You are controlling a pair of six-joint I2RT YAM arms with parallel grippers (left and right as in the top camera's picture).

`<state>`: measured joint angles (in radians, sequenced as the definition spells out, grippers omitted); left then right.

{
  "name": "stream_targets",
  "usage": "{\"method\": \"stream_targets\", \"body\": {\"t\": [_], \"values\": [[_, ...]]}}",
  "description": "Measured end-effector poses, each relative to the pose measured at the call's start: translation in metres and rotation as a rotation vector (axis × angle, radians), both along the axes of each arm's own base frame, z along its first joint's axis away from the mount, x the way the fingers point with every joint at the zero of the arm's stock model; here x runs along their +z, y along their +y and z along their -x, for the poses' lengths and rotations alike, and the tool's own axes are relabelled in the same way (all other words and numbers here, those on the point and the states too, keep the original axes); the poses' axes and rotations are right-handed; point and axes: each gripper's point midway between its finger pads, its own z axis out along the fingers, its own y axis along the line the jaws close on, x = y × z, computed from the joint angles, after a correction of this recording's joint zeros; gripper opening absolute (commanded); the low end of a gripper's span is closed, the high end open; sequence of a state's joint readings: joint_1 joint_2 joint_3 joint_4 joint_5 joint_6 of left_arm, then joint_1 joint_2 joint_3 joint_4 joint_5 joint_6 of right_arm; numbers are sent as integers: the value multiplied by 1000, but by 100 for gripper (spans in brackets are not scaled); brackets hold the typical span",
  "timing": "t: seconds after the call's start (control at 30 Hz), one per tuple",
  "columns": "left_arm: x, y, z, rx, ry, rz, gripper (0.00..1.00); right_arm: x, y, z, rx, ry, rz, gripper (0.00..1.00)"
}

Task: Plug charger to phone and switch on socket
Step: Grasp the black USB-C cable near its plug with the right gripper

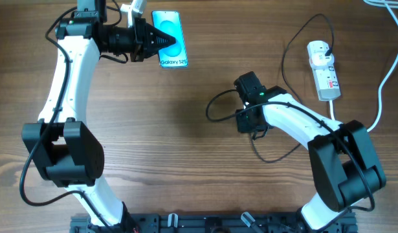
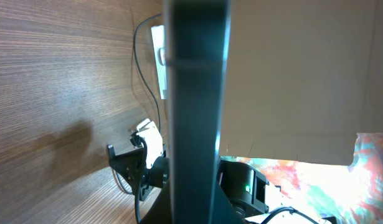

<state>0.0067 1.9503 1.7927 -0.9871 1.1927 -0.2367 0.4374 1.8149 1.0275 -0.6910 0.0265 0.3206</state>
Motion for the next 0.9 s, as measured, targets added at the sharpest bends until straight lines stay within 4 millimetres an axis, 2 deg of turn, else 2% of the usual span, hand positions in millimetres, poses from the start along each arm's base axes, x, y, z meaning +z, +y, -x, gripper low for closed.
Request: {"method": "stream_targets", "body": {"t": [0.2, 0.4, 0.5, 0.67, 0.8, 0.9], "values": [[0, 0, 0, 0, 0, 0, 4, 0, 2, 1, -10, 4, -12, 24], [0, 0, 0, 0, 0, 1, 4, 0, 4, 2, -13, 12, -24, 24], [0, 0, 0, -1, 0, 2, 4, 0, 3, 3, -14, 19, -21, 20], [0, 0, 0, -1, 0, 2, 4, 0, 4, 4, -14, 24, -23, 29], [0, 0, 0, -1, 0, 2, 4, 0, 3, 8, -16, 38, -21, 28], [0, 0, 0, -1, 0, 2, 4, 0, 2, 9, -16, 45, -17, 21]]}}
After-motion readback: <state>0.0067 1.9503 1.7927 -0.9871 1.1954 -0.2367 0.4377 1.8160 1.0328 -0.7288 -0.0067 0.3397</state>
